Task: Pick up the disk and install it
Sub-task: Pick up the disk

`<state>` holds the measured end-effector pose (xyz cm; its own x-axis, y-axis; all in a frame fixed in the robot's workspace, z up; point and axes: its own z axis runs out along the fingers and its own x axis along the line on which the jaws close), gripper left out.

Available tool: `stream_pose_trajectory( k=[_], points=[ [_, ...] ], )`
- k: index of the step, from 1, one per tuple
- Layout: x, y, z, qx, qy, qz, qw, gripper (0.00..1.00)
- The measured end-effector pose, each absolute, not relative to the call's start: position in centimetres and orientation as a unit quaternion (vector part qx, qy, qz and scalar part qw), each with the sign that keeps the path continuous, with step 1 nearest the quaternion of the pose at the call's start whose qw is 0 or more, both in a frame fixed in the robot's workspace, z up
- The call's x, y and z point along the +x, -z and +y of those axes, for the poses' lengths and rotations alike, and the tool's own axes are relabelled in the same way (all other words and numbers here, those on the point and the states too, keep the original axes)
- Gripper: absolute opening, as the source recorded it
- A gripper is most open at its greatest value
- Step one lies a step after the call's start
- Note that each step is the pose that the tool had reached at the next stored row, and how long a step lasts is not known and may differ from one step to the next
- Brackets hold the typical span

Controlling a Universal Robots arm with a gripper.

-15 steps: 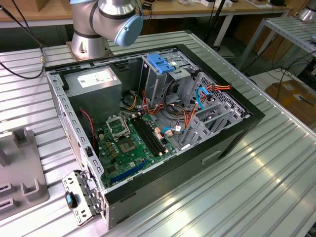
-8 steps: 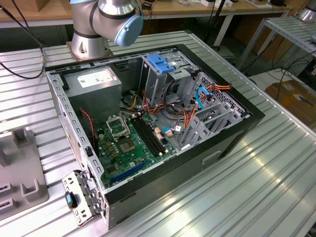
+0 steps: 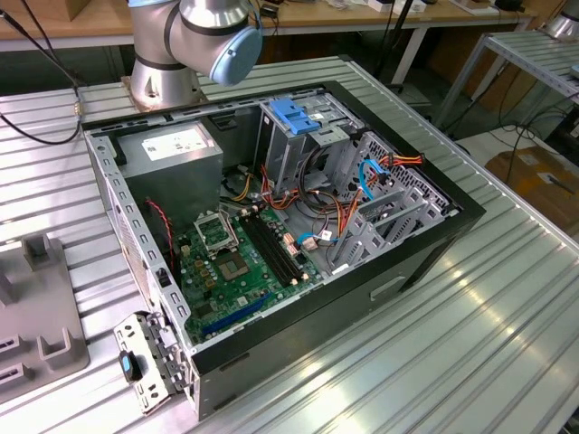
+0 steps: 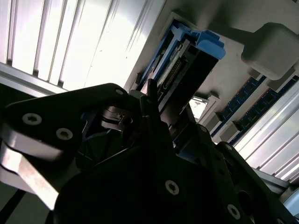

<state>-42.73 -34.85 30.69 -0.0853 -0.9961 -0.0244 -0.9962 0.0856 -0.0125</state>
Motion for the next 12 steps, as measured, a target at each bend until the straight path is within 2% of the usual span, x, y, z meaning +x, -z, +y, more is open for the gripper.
stream_pose_trajectory(
  k=[12],
  points=[
    [-42.73, -30.63, -34.85, -0.676, -0.004, 0.737, 0.013, 0.35]
  ],
)
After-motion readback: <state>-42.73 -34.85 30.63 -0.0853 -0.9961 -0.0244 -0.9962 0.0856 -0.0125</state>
